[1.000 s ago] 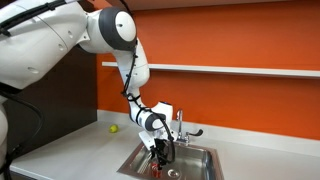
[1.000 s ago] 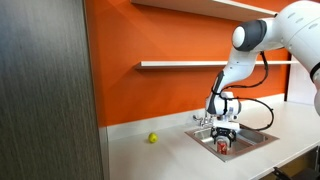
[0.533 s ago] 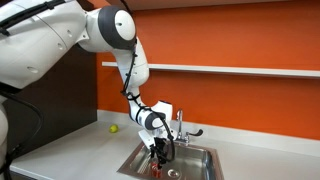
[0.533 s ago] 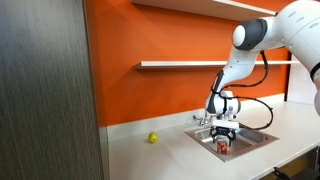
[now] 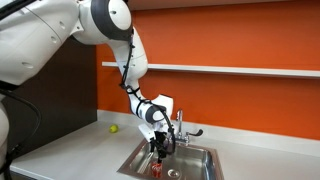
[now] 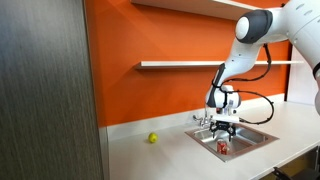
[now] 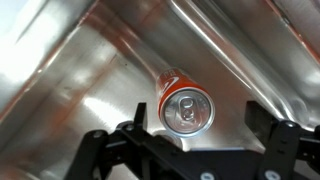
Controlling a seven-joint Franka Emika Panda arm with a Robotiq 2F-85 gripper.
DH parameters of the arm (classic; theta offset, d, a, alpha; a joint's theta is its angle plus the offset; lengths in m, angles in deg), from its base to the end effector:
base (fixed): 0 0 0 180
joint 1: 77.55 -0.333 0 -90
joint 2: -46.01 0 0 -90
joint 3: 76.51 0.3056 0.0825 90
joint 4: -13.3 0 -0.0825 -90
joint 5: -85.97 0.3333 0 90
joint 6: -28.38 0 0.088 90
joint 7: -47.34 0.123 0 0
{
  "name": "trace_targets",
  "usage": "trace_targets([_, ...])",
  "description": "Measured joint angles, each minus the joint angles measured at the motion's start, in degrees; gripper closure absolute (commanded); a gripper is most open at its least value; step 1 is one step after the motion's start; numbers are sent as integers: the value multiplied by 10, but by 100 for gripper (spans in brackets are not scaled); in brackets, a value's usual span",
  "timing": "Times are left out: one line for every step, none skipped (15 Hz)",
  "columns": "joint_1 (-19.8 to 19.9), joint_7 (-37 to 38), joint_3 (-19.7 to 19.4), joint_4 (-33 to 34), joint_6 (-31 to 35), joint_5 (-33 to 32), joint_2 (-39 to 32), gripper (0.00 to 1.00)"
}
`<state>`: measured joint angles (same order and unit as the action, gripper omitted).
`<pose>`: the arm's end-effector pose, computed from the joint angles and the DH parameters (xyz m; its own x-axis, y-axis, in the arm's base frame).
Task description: Put the can inside the sink
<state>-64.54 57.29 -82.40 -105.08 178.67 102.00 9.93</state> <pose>0.5127 -0.1812 0.1389 0.7416 -0.6661 -0.0797 -0.6703 -0.7405 -0.0483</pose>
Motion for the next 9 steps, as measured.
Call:
trace_targets([-2, 0, -3, -5, -2, -1, 9, 0])
trace_targets([-4, 0, -4, -12, -5, -2, 19, 0])
trace_targets([-8, 0, -6, -19, -9, -4, 30, 0])
trace_targets([-12, 0, -7, -26, -15, -8, 43, 0])
trace_targets([-17, -1, -7, -35, -22, -12, 56, 0])
trace_targets([-23, -3, -7, -43, -28, -19, 71, 0])
trace_targets([-30, -5, -6, -53, -33, -27, 86, 0])
trace_targets([-36, -11, -6, -63, -40, -35, 100, 0])
trace_targets([-43, -19, -5, -72, -47, -43, 115, 0])
